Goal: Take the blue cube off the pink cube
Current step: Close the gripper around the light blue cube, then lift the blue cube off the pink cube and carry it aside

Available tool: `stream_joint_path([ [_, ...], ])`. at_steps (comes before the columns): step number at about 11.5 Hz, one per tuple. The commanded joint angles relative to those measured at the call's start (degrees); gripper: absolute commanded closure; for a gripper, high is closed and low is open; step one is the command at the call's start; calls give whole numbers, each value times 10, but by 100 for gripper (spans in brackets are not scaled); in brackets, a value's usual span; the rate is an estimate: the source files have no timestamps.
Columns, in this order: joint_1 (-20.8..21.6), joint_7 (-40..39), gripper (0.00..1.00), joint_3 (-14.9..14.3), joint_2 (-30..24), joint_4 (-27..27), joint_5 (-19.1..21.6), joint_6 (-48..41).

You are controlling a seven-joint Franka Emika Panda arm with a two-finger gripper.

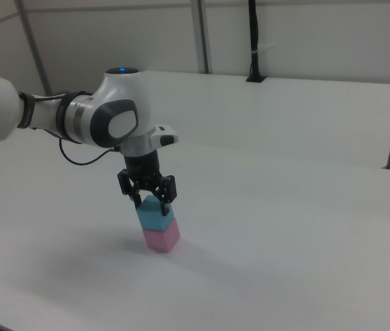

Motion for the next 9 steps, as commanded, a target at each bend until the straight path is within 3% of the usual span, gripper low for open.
stream_joint_path([
  [1, -1, 18, 56, 2, -5, 16, -4, 2],
  [2, -4, 16, 60, 2, -1, 30, -4, -10],
  [4, -16, 3, 60, 2, 8, 59, -1, -16],
  [8, -47, 2, 59, 2, 138, 217, 31, -13],
  [9, -49, 2, 59, 2, 162, 233, 32, -10],
])
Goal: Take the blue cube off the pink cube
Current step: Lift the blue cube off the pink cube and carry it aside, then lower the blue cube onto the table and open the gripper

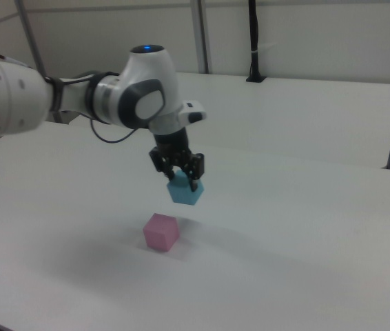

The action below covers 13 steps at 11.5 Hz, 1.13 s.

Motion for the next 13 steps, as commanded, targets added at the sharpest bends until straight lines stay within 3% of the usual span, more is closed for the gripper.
stream_joint_path([
  [1, -12, -4, 59, 1, 102, 101, 16, -7],
  [5, -12, -4, 59, 1, 137, 112, 16, -7],
  [6, -10, -2, 46, 1, 137, 111, 16, -7],
  [7, -9, 11, 2, 1, 136, 109, 19, -5],
  [11, -9, 18, 0, 1, 132, 108, 14, -7],
  [13, -10, 20, 0, 1, 93, 107, 16, -14],
])
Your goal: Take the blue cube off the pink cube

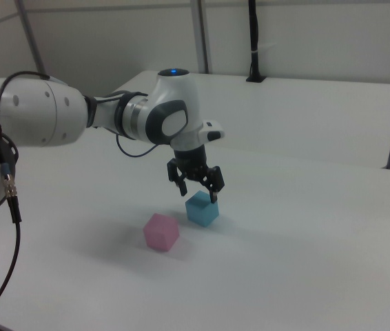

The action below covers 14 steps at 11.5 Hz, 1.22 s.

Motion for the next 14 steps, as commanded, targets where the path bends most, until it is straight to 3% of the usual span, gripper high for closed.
stream_joint_path([
  [1, 1, 10, 0, 0, -76, -1, 12, -25],
  [7, 20, 17, 0, -2, -268, -2, 31, -268],
  [10, 59, 104, 0, -20, -336, -27, 35, -319],
  [12, 78, 103, 0, -23, -336, -38, 29, -314],
  [14, 75, 94, 0, -23, -325, -38, -3, -261],
])
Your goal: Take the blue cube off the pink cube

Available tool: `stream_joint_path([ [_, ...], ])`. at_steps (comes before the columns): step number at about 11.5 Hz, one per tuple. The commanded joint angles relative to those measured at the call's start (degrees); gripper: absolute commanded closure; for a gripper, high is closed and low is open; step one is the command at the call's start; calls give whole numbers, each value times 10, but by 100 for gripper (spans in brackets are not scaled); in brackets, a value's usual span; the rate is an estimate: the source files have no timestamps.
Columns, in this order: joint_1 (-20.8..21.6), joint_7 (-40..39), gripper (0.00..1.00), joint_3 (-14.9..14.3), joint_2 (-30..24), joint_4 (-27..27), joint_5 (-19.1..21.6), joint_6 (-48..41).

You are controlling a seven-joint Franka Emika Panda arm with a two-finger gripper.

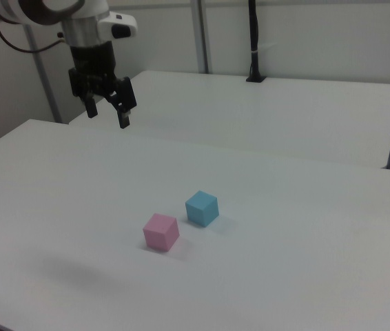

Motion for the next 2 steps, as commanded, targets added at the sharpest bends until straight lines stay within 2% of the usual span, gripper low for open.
stream_joint_path([
  [1, 6, -2, 0, -14, 0, -18, -26, 52],
  [2, 5, -4, 0, -14, -1, -16, -32, 51],
])
